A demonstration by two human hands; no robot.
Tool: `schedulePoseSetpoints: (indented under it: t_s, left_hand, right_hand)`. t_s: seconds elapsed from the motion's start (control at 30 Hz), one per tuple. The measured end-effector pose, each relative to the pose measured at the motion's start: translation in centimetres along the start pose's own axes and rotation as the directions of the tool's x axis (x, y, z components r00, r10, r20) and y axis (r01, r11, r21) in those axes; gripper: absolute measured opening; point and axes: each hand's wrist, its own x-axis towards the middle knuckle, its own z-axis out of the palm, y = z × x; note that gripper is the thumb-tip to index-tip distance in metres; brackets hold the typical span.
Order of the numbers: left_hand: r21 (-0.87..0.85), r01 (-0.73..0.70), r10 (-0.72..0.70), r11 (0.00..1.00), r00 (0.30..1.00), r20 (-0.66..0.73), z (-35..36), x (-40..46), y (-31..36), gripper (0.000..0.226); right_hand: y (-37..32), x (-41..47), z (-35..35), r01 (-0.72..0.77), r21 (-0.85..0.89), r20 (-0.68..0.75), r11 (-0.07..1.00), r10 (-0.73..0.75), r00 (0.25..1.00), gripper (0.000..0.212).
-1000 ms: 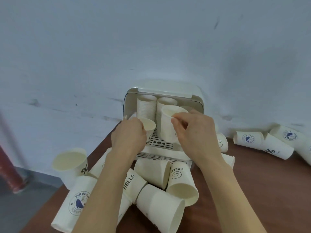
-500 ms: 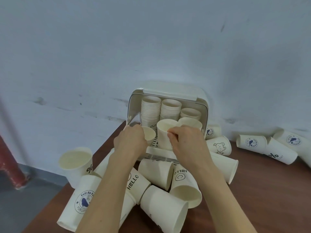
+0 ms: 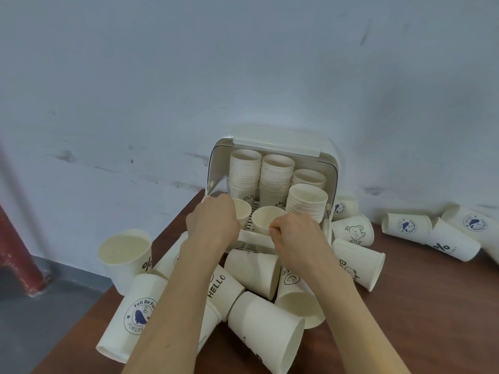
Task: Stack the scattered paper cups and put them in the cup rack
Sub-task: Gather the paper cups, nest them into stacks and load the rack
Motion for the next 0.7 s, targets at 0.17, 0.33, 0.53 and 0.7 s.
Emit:
schedulePoseSetpoints:
  t_s: [0.17,0.33,0.53,0.7]
  left_hand:
    - [-0.011,0.010,-0.010,1.000,1.000,-0.018,0.11,-0.06,0.08,0.024]
    - [-0.015,0.014,-0.014,1.000,1.000,-0.023,0.16,-0.12,0.17,0.025]
    - [-0.014,0.022,-0.023,1.000,0.999,-0.043,0.13,-0.18,0.27,0.023]
    - [0.005,0.017,-0.016,1.000,0.998,-0.053,0.16,-0.21,0.33,0.023]
  right_hand:
    - [-0.12,-0.07,0.10,-0.023,-0.017,0.036,1.000,0.023,0.999,0.032]
    - [-0.05,0.00,0.25,-0.025,-0.019,0.036,0.999,0.026,0.999,0.032]
    - [0.02,-0.09,0.02,-0.012,0.002,-0.009,1.000,0.012,1.000,0.021]
    - [0.01,-0.12,-0.21,-0.026,0.020,-0.003,0.999,0.026,1.000,0.025]
